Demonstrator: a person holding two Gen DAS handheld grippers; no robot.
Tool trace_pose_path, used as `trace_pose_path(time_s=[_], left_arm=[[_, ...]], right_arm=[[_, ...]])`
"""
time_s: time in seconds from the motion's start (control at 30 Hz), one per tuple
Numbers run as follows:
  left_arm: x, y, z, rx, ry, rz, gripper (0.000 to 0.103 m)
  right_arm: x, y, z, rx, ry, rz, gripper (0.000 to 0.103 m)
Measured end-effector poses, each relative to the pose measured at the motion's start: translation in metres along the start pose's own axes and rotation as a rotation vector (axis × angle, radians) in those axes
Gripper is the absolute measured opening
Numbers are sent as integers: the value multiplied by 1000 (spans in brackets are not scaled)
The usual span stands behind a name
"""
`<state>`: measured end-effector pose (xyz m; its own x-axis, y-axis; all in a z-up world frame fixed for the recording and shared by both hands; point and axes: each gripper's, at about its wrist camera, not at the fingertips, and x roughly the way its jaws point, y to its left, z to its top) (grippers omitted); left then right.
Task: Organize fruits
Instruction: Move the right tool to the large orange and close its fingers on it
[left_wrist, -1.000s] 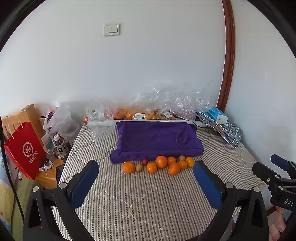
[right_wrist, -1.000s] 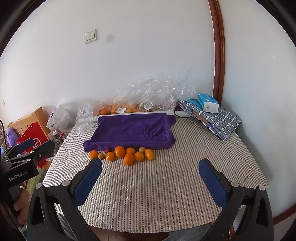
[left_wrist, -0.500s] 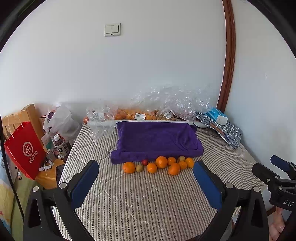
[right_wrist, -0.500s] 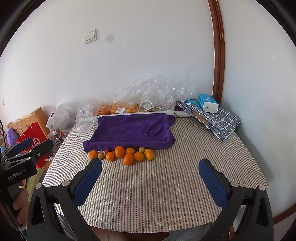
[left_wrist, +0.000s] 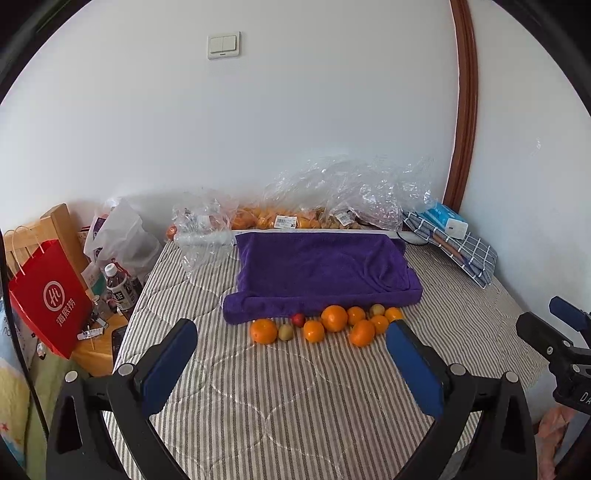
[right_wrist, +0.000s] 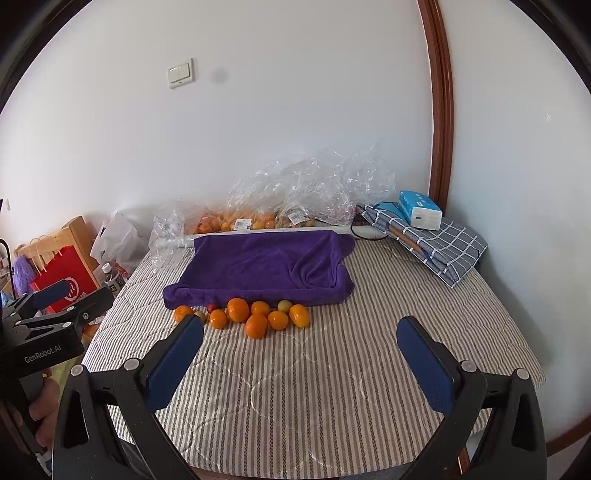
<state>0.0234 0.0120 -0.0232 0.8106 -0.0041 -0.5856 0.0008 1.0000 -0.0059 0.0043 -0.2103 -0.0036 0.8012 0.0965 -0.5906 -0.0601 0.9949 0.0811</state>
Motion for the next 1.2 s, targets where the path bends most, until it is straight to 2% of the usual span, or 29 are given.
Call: trace_pose_path(time_s=[0.13,0.33,0.47,0.6,0.83,0.9,1.0,1.13,1.2], left_arm=[[32,3,-5,13,41,42,103],[80,14,-16,-19,111,43,103],[104,24,-26,-17,142,75,103],[126,37,-36,-56,183,38,102],[161,50,-51,-90,264,-38,101],[168,48,-53,-71,273,-59,101],[178,48,-56,-45,270,-22,99],[189,53,-58,-44,275,-34,93],[195,56,-57,-60,273,-44,93]], right_arm=[[30,-1,-1,-27,32,-61,103],[79,-14,-8,21,118,-17,103],[110,-23,-16,29,164,-8,102],[145,-30,-27,46,238,-4,93],[194,-30,-40,69,278,28,69],[207,-27,-41,62,286,28,69],[222,-21,-43,31,299,26,62],[240,-20,-43,15,330,41,50],[246,-20,-42,17,329,53,49]])
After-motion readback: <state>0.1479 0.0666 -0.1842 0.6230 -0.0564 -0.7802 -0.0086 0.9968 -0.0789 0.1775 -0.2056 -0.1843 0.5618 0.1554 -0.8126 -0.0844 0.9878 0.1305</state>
